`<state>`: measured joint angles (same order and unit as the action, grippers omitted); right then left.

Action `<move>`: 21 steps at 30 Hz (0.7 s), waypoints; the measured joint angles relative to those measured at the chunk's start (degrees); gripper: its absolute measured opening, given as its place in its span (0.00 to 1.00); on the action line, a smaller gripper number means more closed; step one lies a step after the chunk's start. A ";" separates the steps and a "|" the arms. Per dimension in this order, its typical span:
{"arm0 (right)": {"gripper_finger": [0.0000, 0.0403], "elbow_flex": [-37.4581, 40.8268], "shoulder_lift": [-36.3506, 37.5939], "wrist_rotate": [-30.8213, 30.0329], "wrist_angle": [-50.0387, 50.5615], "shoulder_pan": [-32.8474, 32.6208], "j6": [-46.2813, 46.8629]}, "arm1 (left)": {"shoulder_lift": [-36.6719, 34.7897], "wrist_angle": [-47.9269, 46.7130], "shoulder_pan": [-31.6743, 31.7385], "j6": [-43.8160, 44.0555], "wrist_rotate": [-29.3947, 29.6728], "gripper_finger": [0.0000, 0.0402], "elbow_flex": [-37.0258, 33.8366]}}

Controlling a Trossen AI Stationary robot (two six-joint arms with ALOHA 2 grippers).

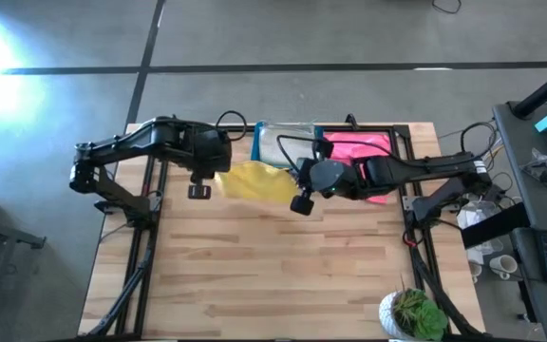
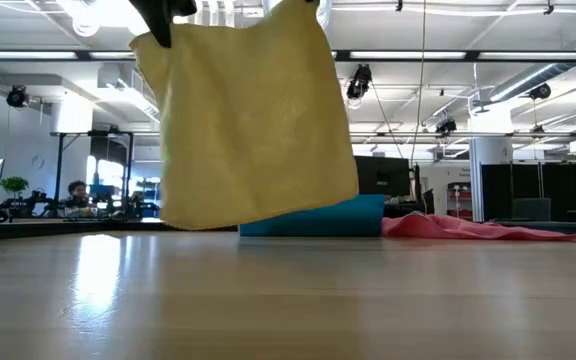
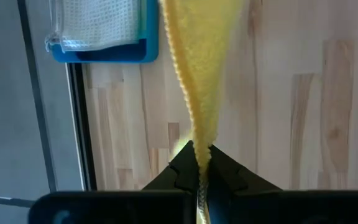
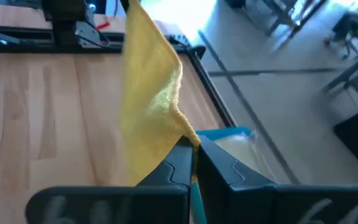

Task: Fold microfiber towels
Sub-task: Fold the yellow microfiber cloth

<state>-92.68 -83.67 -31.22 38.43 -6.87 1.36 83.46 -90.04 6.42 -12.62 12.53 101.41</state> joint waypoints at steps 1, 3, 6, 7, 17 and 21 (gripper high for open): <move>0.02 -0.59 0.04 0.54 0.09 0.01 -1.16 | 0.00 0.00 -0.02 0.11 0.00 0.00 0.00; 0.02 -1.50 0.08 3.64 0.29 0.01 -1.93 | 0.00 0.01 -0.11 0.29 -0.30 0.00 0.00; 0.02 -1.30 0.11 9.16 0.58 -0.01 1.94 | 0.00 0.02 -0.31 4.78 -4.49 0.00 -0.01; 0.02 -0.57 0.15 10.59 1.19 -0.16 4.10 | 0.00 0.04 -0.33 6.77 -7.47 0.00 -0.14; 0.02 10.15 -4.41 16.91 -4.70 -7.18 24.69 | 0.36 3.93 -7.66 16.61 -28.83 0.00 -13.66; 0.02 12.20 -7.90 16.87 -9.96 -10.17 29.86 | 0.61 4.97 -11.08 16.56 -30.16 0.00 -19.76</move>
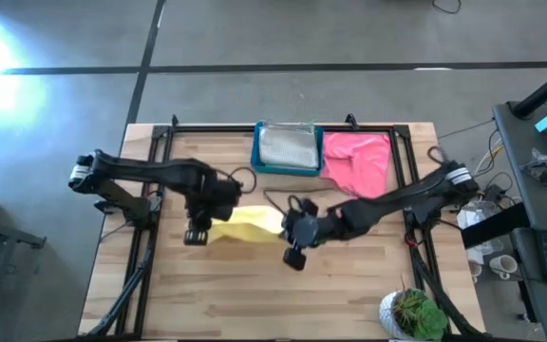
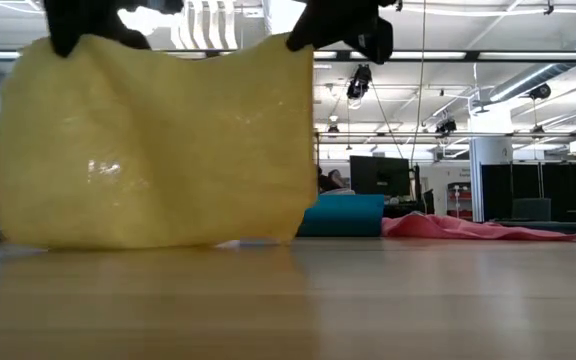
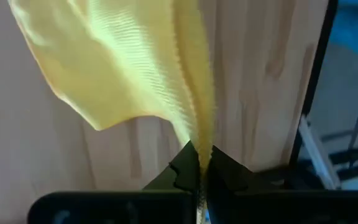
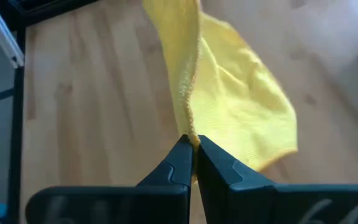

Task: Fold microfiber towels
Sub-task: Fold the yellow microfiber cloth

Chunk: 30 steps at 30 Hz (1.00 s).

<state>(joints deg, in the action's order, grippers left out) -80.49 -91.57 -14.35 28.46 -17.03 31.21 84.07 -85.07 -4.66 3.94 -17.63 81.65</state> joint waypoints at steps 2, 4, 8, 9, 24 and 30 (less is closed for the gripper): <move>0.02 0.22 -1.61 0.02 -2.40 -0.89 2.03 | 0.00 0.02 -1.18 0.05 -0.32 0.00 -1.80; 0.02 -0.19 -2.70 0.02 -3.71 -1.51 2.89 | -0.12 -0.05 -2.10 0.16 -0.37 0.00 -2.53; 0.02 -2.25 -3.78 -0.66 -3.42 -1.84 1.72 | -0.68 -0.05 -2.95 0.00 -0.53 0.00 -1.47; 0.02 -2.71 -3.77 -1.18 -3.37 -1.62 0.74 | -0.70 -0.02 -2.93 -0.19 -0.44 0.00 -0.97; 0.02 -10.17 0.87 -10.29 3.87 8.00 -18.71 | -0.81 -3.08 -0.49 -3.44 23.93 0.00 11.46; 0.02 -15.48 1.05 -10.35 6.77 10.98 -27.22 | -0.81 -4.93 0.32 -6.20 34.27 0.00 18.26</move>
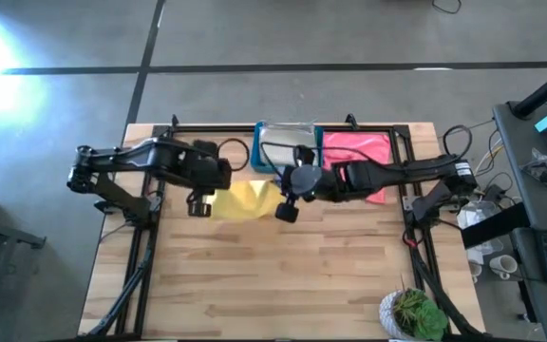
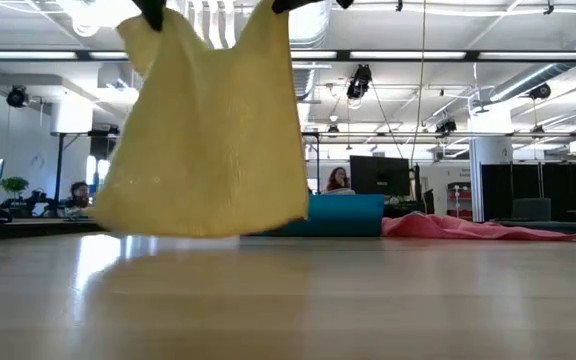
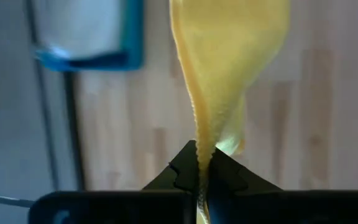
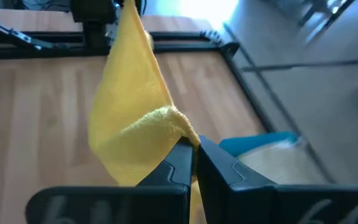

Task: Fold microfiber towels
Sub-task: Fold the yellow microfiber cloth

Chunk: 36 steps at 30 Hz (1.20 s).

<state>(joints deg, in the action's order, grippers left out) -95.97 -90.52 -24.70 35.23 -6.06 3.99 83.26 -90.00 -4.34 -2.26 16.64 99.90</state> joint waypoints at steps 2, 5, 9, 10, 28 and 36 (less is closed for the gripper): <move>0.02 -2.30 0.00 -0.03 1.42 0.77 -2.41 | 0.07 0.03 0.00 -1.50 2.54 0.00 2.59; 0.02 -5.58 0.01 -1.06 2.59 1.54 -5.62 | 0.02 -0.02 0.00 -4.31 5.89 0.00 6.30; 0.02 -8.98 0.04 -0.91 5.49 1.64 -7.68 | 0.02 0.01 0.00 -4.11 5.51 0.00 9.29; 0.02 -9.25 0.09 -0.84 6.96 1.46 -7.61 | 0.02 0.01 -0.12 -3.51 3.47 0.00 9.41; 0.02 10.38 -0.44 6.84 4.58 -11.61 18.89 | 1.31 17.27 -13.69 24.24 -22.19 0.00 -16.60; 0.02 19.23 -4.56 8.87 -7.17 -13.14 24.36 | 1.31 31.76 -14.99 37.10 -25.45 0.00 -25.93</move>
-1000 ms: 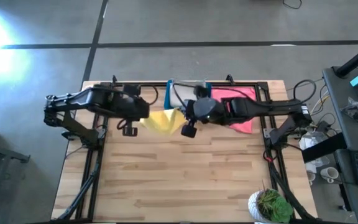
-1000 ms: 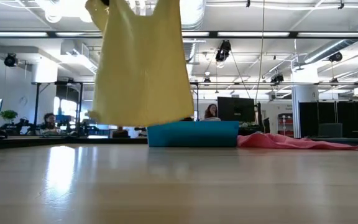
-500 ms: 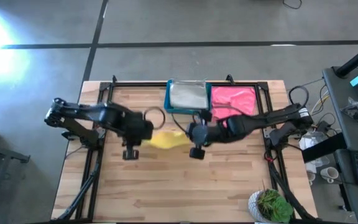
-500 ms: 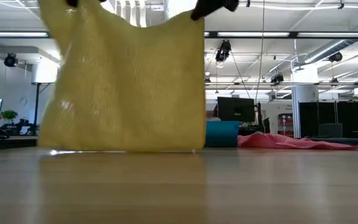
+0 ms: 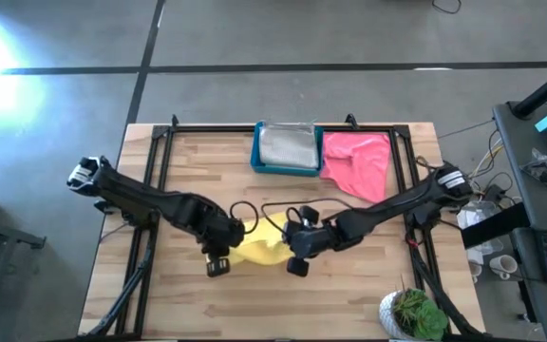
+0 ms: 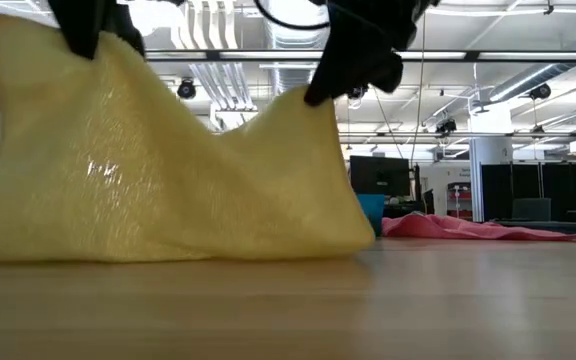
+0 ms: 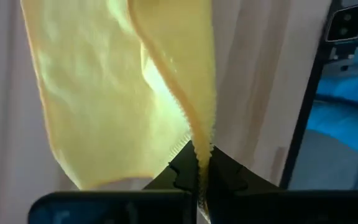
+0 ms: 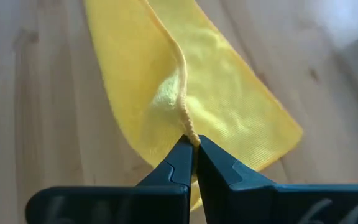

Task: Fold microfiber towels
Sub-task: Fold the yellow microfiber cloth

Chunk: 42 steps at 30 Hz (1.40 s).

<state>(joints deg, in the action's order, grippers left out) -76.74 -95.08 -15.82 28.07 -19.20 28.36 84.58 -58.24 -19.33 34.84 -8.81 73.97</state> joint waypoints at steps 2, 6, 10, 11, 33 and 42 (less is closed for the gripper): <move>0.02 0.84 -1.06 0.61 -1.08 -0.18 0.33 | 0.00 0.90 -0.34 3.22 -1.62 0.00 -1.58; 0.02 1.13 -3.19 1.04 -0.99 -0.22 0.61 | 0.01 4.26 -1.52 5.41 -3.21 0.00 -4.99; 0.02 1.11 -4.16 0.88 -1.05 0.62 0.54 | 0.80 10.42 -1.78 8.21 -5.15 0.00 -8.43; 0.02 1.11 -4.44 0.84 -0.90 0.98 0.35 | 1.34 11.28 -1.77 8.36 -5.30 0.00 -8.99; 0.02 0.02 -10.72 1.14 -0.40 11.01 -5.11 | 3.80 10.93 1.36 7.75 -0.63 0.00 -16.27; 0.02 -1.74 -13.15 -0.34 0.20 12.14 -5.40 | 3.80 10.66 2.38 4.71 2.33 0.00 -16.48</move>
<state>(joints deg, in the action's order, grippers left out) -78.48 -108.23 -16.16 28.27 -7.06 22.96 88.38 -47.58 -16.95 39.55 -6.47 57.49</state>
